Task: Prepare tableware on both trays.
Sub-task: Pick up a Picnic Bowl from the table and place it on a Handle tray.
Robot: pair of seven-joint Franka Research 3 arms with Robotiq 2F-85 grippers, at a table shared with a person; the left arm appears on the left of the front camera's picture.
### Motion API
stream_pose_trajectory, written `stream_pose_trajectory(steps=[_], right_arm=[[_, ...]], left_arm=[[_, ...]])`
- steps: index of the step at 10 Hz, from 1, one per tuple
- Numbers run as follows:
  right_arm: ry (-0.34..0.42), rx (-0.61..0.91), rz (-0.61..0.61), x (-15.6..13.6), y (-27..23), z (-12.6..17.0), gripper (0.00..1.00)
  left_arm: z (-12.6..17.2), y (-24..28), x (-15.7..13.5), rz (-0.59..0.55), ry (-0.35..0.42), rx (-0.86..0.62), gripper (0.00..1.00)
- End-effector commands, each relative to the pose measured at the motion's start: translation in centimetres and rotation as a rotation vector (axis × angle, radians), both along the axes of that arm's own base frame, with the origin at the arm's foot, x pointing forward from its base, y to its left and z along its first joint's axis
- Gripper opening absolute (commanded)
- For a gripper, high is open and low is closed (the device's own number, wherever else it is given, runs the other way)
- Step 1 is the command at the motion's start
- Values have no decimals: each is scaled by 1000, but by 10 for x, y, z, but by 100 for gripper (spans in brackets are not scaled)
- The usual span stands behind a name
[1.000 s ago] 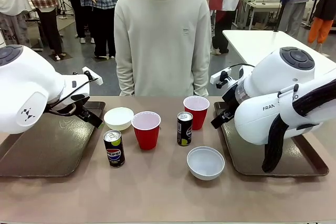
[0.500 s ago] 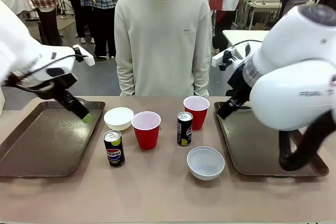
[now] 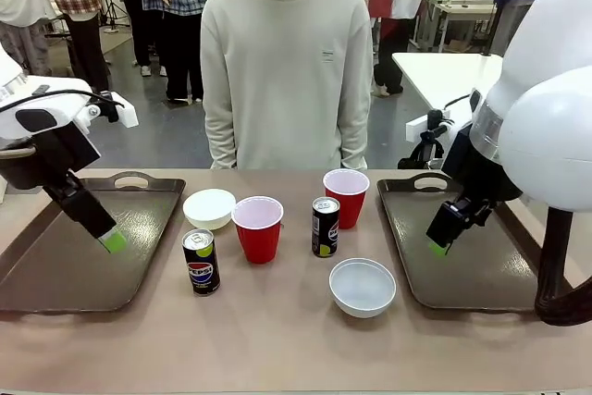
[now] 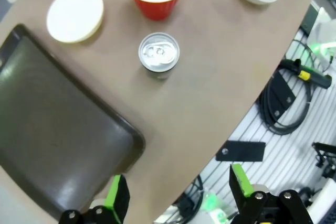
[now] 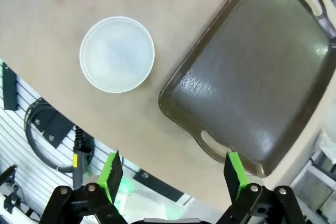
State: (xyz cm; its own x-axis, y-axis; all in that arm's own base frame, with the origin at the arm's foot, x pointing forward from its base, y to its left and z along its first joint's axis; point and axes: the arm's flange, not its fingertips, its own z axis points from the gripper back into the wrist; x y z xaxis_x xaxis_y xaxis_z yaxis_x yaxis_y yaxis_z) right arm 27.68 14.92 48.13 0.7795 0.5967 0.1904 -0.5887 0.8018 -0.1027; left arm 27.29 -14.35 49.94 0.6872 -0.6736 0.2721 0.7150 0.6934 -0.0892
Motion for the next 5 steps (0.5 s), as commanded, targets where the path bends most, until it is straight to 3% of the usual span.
stream_pose_trajectory(steps=[1,3,4,5], right_arm=[[-32,2,11,10,4,-4,100],[-12,3,3,2,1,0,100],[67,246,15,7,-46,30,100],[70,522,4,6,-92,49,100]], left_arm=[[0,-5,3,-15,-19,-18,100],[0,-2,0,-2,-5,1,100],[16,31,8,-1,29,-305,100],[25,65,10,48,33,-531,100]])
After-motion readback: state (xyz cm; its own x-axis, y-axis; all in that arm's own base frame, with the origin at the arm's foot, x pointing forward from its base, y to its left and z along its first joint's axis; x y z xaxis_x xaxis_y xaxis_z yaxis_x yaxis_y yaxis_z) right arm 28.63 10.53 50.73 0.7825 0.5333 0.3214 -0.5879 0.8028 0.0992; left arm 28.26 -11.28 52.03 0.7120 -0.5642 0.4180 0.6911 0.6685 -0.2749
